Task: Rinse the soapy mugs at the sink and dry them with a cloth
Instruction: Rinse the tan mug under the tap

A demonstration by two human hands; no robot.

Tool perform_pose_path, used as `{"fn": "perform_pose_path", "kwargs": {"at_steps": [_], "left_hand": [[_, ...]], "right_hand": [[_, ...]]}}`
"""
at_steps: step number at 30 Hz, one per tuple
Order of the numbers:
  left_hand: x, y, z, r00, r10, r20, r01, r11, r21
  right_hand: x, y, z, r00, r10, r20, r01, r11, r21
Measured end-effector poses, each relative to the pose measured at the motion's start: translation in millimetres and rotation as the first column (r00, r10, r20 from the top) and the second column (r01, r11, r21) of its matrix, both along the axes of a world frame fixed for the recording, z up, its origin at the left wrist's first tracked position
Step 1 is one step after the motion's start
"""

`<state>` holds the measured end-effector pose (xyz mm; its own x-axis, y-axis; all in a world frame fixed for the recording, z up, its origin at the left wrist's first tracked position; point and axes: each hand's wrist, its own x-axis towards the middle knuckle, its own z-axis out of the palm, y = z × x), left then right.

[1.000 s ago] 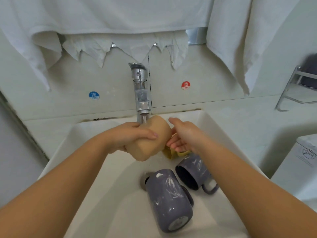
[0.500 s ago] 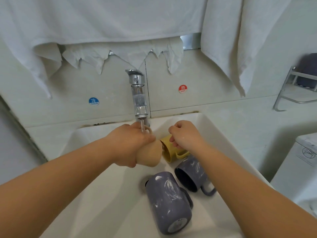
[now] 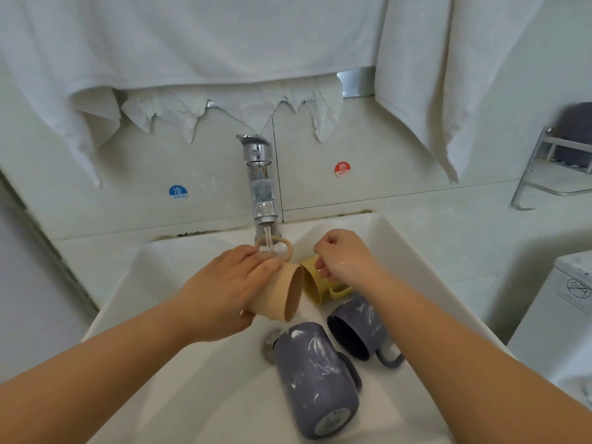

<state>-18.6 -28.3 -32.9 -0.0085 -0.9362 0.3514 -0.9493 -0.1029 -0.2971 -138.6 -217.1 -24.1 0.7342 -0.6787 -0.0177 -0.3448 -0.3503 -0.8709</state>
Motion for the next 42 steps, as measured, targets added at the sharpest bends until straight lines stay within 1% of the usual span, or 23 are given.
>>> {"fn": "perform_pose_path", "kwargs": {"at_steps": [1, 2, 3, 4, 5, 6, 7, 9, 11, 13, 15, 17, 21, 24, 26, 28, 30, 33, 35, 37, 39, 40, 42], "left_hand": [[-2.9, 4.1, -2.1, 0.991, 0.045, -0.128, -0.049, 0.998, -0.025], [-5.7, 7.7, -3.7, 0.951, 0.089, -0.295, -0.114, 0.991, -0.067], [-8.4, 9.9, -5.0, 0.866, 0.138, -0.481, -0.199, 0.977, -0.080], [-10.6, 12.1, -6.1, 0.732, 0.164, -0.661, -0.277, 0.958, -0.069], [-10.9, 13.2, -8.9, 0.580, 0.147, -0.801, -0.324, 0.944, -0.062], [-12.0, 13.7, -12.5, 0.442, 0.108, -0.891, -0.350, 0.935, -0.060], [-13.9, 12.8, -15.5, 0.336, 0.077, -0.939, -0.367, 0.928, -0.056], [-18.4, 8.5, -19.9, 0.211, 0.036, -0.977, -0.382, 0.923, -0.048], [-23.3, 3.4, -22.4, 0.141, -0.014, -0.990, -0.399, 0.914, -0.070], [-23.8, 3.4, -24.5, 0.088, -0.081, -0.993, -0.460, 0.881, -0.113], [-23.3, 5.3, -26.4, 0.066, -0.093, -0.994, -0.491, 0.864, -0.113], [-24.0, 6.9, -27.1, 0.074, -0.058, -0.996, -0.440, 0.894, -0.084], [-12.2, 7.5, -20.6, 0.132, -0.077, -0.988, -0.483, 0.865, -0.132], [-14.3, 5.3, -15.1, 0.170, -0.043, -0.984, -0.435, 0.893, -0.115], [-20.1, 2.8, -15.6, 0.215, -0.015, -0.976, -0.394, 0.914, -0.101], [-19.6, 2.7, -15.9, 0.236, -0.010, -0.972, -0.400, 0.910, -0.106], [-15.2, 4.7, -14.6, 0.222, -0.033, -0.974, -0.456, 0.880, -0.134], [-18.9, 3.7, -13.0, 0.206, -0.026, -0.978, -0.443, 0.889, -0.117], [-23.9, -0.5, -12.5, 0.174, -0.059, -0.983, -0.462, 0.877, -0.134], [-29.3, -6.4, -10.1, 0.139, -0.079, -0.987, -0.437, 0.890, -0.132], [-32.1, -10.3, -8.7, 0.099, -0.129, -0.987, -0.462, 0.872, -0.161], [-33.7, -12.1, -7.8, 0.092, -0.151, -0.984, -0.480, 0.859, -0.177], [-37.5, -16.2, -7.7, 0.089, -0.163, -0.983, -0.465, 0.866, -0.185]], "right_hand": [[0.0, -0.1, -0.7, 1.000, 0.004, 0.001, -0.004, 1.000, 0.002], [-0.1, -0.2, -0.9, 1.000, 0.007, 0.000, -0.007, 1.000, 0.003], [0.1, -0.1, -1.3, 1.000, 0.011, -0.003, -0.011, 1.000, 0.001], [0.3, 0.0, -1.6, 1.000, 0.012, -0.006, -0.012, 1.000, -0.001], [0.8, 0.0, -1.8, 1.000, 0.010, -0.008, -0.010, 1.000, -0.001], [1.4, 0.2, -2.2, 1.000, 0.008, -0.010, -0.008, 1.000, 0.003], [2.0, 0.6, -2.6, 1.000, 0.007, -0.014, -0.006, 1.000, 0.006], [2.2, 0.8, -3.0, 1.000, 0.009, -0.027, -0.009, 1.000, 0.003], [1.3, 0.8, -3.2, 0.999, 0.014, -0.038, -0.014, 1.000, 0.003], [0.9, 0.4, -3.9, 0.999, 0.019, -0.040, -0.019, 1.000, 0.007], [0.9, -0.4, -5.0, 0.999, 0.016, -0.045, -0.015, 1.000, 0.009], [1.2, -1.1, -5.1, 0.999, 0.012, -0.051, -0.012, 1.000, 0.007], [0.9, -1.0, -5.3, 0.999, 0.014, -0.047, -0.013, 1.000, 0.017], [1.4, -0.9, -5.0, 0.999, 0.010, -0.041, -0.009, 1.000, 0.006], [2.2, -0.2, -5.2, 0.999, 0.017, -0.042, -0.017, 1.000, 0.000], [1.9, -0.2, -5.3, 0.999, 0.023, -0.044, -0.023, 1.000, -0.003], [1.5, -0.7, -5.3, 0.999, 0.019, -0.041, -0.019, 1.000, -0.004], [2.5, -0.3, -5.0, 0.999, 0.018, -0.032, -0.019, 1.000, -0.011], [3.0, 0.5, -5.3, 0.999, 0.016, -0.029, -0.017, 1.000, -0.017], [1.7, 0.5, -5.2, 0.999, 0.017, -0.028, -0.018, 1.000, -0.023], [1.4, -0.1, -4.0, 1.000, 0.019, -0.021, -0.019, 1.000, -0.015], [1.1, -0.6, -3.7, 1.000, 0.018, -0.015, -0.018, 1.000, -0.010], [0.2, -1.0, -2.9, 1.000, 0.014, -0.006, -0.015, 1.000, -0.008]]}}
